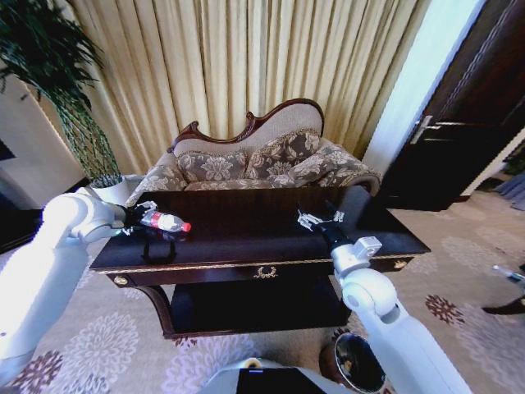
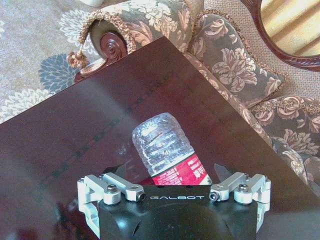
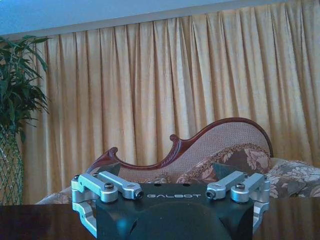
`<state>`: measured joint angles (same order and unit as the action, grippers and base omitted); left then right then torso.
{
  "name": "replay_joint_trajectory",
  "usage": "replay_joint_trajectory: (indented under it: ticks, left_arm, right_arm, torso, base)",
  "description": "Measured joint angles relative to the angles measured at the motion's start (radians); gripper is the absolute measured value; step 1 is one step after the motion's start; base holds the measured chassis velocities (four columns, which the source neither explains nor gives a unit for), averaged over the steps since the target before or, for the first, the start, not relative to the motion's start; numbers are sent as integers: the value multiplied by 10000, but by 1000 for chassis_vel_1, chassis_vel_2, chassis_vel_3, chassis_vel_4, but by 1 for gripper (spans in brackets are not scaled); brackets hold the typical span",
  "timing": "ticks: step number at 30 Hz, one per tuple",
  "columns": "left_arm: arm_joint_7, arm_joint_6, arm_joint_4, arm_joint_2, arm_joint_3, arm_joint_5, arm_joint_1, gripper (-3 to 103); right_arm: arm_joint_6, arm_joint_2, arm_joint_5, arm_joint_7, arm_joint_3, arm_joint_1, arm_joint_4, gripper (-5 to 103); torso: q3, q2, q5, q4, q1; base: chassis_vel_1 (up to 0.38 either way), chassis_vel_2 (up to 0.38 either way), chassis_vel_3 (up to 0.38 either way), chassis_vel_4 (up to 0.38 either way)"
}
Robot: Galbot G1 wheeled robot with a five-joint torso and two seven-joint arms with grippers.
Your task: Move to the front of the table and place the trash on the table into the trash bin.
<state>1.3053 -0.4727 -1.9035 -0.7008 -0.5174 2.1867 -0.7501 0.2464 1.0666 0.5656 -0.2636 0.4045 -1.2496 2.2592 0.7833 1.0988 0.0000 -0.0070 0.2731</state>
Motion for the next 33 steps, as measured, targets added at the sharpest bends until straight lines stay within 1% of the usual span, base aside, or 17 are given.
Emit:
replay_joint_trajectory:
  ticks: [2,8,10,11,14,15,18,20,21,22,24,25,28,29,31,32,33]
  left_arm:
    - [0,-1,14,-8,0,0,-5,99]
    - [-2,-3,25,-52,-10,-7,-37,94]
    - [-10,8,23,-73,-16,-11,-51,85]
    - [-10,8,23,-73,-16,-11,-51,85]
    - [-26,50,11,-83,-22,-12,-69,69]
    - [-26,50,11,-83,-22,-12,-69,69]
    - [-41,85,-13,-86,-30,-11,-70,53]
    - [-53,92,-19,-89,-32,-8,-71,53]
    - [-53,98,-23,-95,-33,-6,-72,47]
    - [-53,98,-23,-95,-33,-6,-72,47]
    - [-53,122,-48,-117,-40,-6,-84,36]
    - [-53,122,-48,-117,-40,-6,-84,36]
    - [-18,38,-124,-134,-65,-3,-170,19]
    - [-18,38,-124,-134,-65,-3,-170,19]
    - [-42,-34,-218,-134,-95,-5,-218,30]
    - [-42,-34,-218,-134,-95,-5,-218,30]
    - [-45,-54,-275,-134,-106,-7,-236,35]
  right_arm:
    - [1,-4,2,1,2,0,2,100]
    - [3,-12,0,8,10,7,-3,100]
    - [3,11,-17,12,7,-12,-4,100]
    - [3,11,-17,12,7,-12,-4,100]
    - [3,24,-36,22,0,-40,-3,100]
    - [3,24,-36,22,0,-40,-3,100]
    - [3,24,-37,32,38,-42,10,100]
    - [3,23,-37,38,43,-47,21,100]
    - [1,23,-39,49,54,-59,33,100]
    - [1,23,-39,49,54,-59,33,100]
    - [-4,24,-41,76,78,-81,50,100]
    - [-4,24,-41,76,78,-81,50,100]
    - [-12,40,-58,106,91,-116,44,100]
    - [-12,40,-58,106,91,-116,44,100]
    - [-16,58,-77,117,90,-137,8,100]
    - [-16,58,-77,117,90,-137,8,100]
    - [-19,69,-95,139,81,-145,-25,100]
  torso:
    - [0,0,0,0,0]
    - [0,0,0,0,0]
    - [0,0,0,0,0]
    - [0,0,0,0,0]
    - [0,0,0,-1,0]
    - [0,0,0,-1,0]
    - [-1,0,2,-1,0]
    - [-1,0,2,0,-1]
    - [-1,0,3,0,-1]
    - [-1,0,3,0,-1]
    - [-1,1,3,0,-1]
    - [-1,1,3,0,-1]
    - [0,0,-2,0,-1]
    - [0,0,-2,0,-1]
    - [0,0,-4,-2,0]
    - [0,0,-4,-2,0]
    - [0,0,-2,-1,0]
  base:
    - [0,0,0,0]
    - [0,0,0,0]
    - [0,0,0,0]
    - [0,0,0,0]
    - [0,0,0,0]
    - [0,0,0,0]
    - [0,0,0,0]
    - [0,0,0,0]
    - [0,0,0,0]
    - [0,0,0,0]
    - [0,0,0,0]
    - [0,0,0,0]
    - [0,0,0,0]
    - [0,0,0,0]
    - [0,0,0,0]
    - [0,0,0,0]
    - [0,0,0,0]
